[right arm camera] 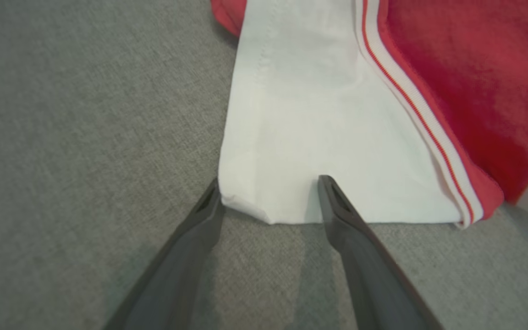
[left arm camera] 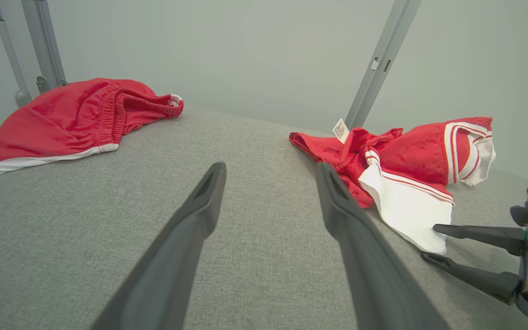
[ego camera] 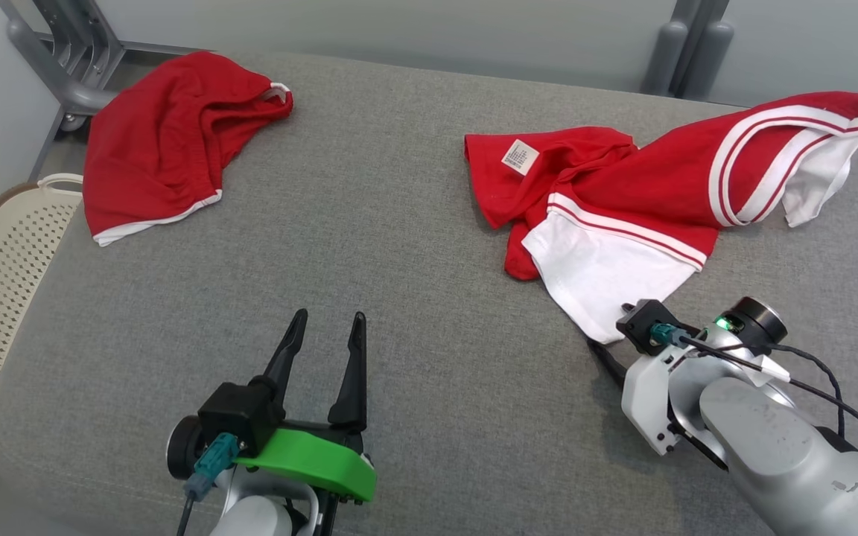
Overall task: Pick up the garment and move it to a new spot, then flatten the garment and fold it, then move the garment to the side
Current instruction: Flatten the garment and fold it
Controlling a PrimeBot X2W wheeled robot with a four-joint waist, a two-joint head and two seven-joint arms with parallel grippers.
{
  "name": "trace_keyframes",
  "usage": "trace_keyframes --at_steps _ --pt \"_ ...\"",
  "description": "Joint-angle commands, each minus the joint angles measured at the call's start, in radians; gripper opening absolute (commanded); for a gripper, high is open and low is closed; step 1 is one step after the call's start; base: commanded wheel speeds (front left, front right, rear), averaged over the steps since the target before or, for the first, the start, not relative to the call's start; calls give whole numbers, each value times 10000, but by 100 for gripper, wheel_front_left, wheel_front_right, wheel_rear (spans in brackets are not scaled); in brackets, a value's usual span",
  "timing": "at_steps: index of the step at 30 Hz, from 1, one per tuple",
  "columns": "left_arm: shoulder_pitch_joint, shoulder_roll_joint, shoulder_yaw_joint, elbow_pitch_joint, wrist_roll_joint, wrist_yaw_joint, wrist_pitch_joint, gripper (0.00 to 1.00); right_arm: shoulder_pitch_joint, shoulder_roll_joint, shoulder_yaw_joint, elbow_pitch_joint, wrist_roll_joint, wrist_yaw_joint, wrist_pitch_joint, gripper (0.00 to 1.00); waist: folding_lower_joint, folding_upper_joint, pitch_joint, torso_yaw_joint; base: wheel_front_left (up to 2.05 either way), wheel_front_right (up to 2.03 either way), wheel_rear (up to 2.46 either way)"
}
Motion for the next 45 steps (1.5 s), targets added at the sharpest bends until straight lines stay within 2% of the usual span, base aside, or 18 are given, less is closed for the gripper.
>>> trace_keyframes --at_steps 1,2,4,5,6,12,22,28,34,39,45 --pt "-144 -25 -22 51 -11 -15 -49 100 -18 -95 171 193 88 -13 107 78 0 0 21 32 0 0 0" --pt "-160 -39 -31 65 -4 -18 -52 100 -93 -121 249 249 142 -15 68 48 0 0 28 47 0 0 0" --pt "-171 -46 -30 90 9 -1 -52 100 -196 -184 394 378 243 -15 1 25 0 0 39 60 0 0 0" --pt "-171 -42 -17 96 10 13 -57 100 -247 -204 474 443 302 -15 -34 4 0 0 43 56 0 0 0" --pt "-167 -37 1 95 9 26 -52 100 -305 -232 522 520 335 -15 -34 0 0 0 48 45 0 0 0" --pt "-193 13 95 52 17 74 -78 100 -615 -341 651 661 471 -15 -519 0 0 0 56 -153 0 0 0" --pt "76 46 159 25 -25 120 -102 100 -205 -1302 94 -376 215 -15 -1171 0 0 0 -160 -948 0 0 0" --pt "143 104 217 -71 -30 177 -115 100 782 -2018 -1061 -2208 -223 -15 -1010 0 0 0 -235 -1696 0 0 0" --pt "168 176 271 -128 -60 213 -121 100 2341 -2590 -2637 -4690 -784 -15 -16 0 0 0 -221 -2421 0 0 0" --pt "39 212 258 -159 -28 225 -107 100 3705 -2792 -3897 -6290 -1162 -15 826 0 0 0 -126 -2814 0 0 0" --pt "-100 296 246 -167 -19 218 -79 100 4959 -2492 -5248 -7128 -1504 -15 1191 0 0 0 -26 -2993 0 0 0"
